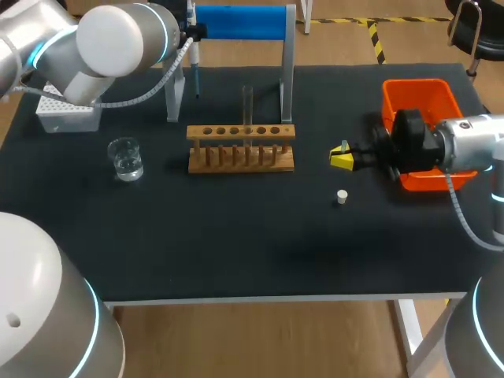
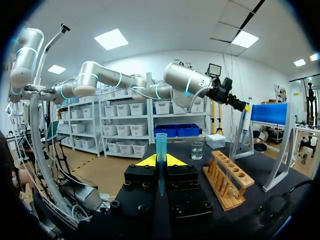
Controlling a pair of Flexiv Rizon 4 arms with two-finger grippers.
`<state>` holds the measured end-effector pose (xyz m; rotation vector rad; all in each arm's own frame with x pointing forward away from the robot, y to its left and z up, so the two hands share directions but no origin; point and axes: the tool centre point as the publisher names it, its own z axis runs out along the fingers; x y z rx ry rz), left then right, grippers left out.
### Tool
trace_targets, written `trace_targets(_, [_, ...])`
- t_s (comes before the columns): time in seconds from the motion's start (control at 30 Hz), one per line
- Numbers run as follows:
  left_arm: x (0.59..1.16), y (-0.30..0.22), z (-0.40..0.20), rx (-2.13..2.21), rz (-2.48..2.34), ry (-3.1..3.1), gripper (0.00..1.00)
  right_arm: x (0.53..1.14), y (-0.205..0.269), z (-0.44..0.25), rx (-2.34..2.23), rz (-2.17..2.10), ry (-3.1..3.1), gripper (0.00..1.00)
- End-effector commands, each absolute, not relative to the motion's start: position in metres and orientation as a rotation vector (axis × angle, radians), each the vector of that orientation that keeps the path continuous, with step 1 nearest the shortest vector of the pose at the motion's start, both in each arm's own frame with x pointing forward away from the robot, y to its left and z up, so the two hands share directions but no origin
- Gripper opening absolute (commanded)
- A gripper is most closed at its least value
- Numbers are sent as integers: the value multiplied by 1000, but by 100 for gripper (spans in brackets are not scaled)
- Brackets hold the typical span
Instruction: Invert the test tube, pick up the pipette, mount the tip to pipette, aspirate from beaker and dispense into the tube, eject the tip, return the pipette, and cap with the stopper.
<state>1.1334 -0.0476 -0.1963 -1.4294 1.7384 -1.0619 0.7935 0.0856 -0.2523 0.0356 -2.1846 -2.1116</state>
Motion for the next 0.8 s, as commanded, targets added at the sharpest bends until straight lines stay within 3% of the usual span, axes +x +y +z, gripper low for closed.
trace_targets(0.03, [1136,-55,-197,-1438,-1049,1730,56,792,86,-251,32,-2110,-2190,0])
trace_targets(0.13, [1139,-57,-199,-1446,-1045,1728,60,792,86,-251,32,-2110,-2190,0])
trace_targets(0.27, [1142,-58,-201,-1452,-1031,1725,50,792,86,-251,32,-2110,-2190,0])
trace_targets(0.8, [1149,-54,-204,-1486,-1025,1681,48,792,86,-251,32,-2110,-2190,0])
